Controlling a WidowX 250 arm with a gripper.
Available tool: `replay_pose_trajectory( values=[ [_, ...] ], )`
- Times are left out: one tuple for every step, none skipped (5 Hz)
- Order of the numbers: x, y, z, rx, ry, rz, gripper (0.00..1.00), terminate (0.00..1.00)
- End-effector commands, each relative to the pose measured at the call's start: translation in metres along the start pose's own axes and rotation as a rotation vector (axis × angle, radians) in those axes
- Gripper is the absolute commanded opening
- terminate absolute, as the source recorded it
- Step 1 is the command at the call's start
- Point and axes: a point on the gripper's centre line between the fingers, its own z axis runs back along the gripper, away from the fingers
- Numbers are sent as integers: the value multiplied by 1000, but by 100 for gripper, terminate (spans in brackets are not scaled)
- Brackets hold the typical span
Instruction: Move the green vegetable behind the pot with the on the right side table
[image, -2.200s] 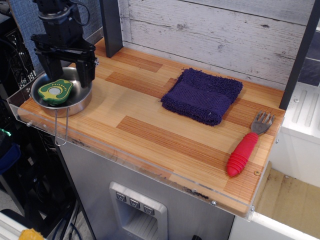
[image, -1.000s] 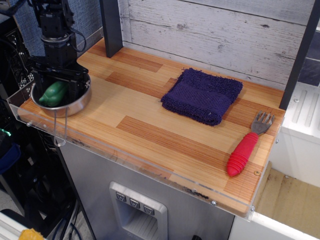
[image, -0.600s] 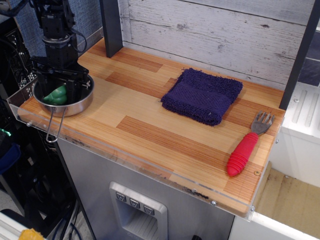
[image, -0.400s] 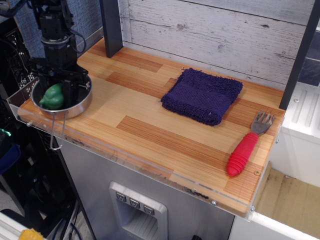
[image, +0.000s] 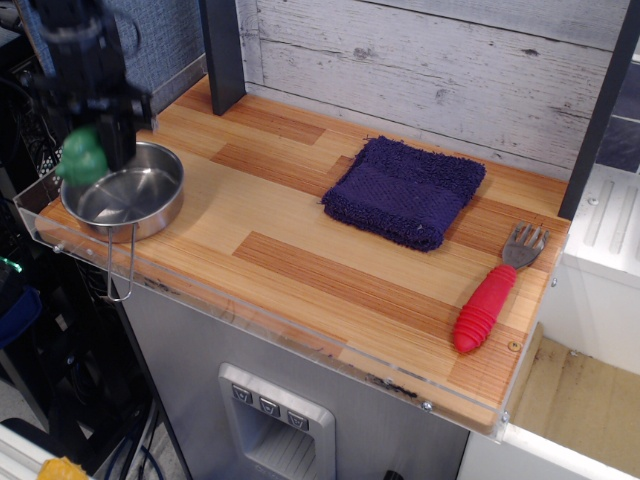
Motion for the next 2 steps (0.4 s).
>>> replay_pose_trajectory(
  values=[
    [-25,-62,32,-28,-49,-107,0,0],
    [-45,-95,18,-125,4,-162,0,0]
  ],
)
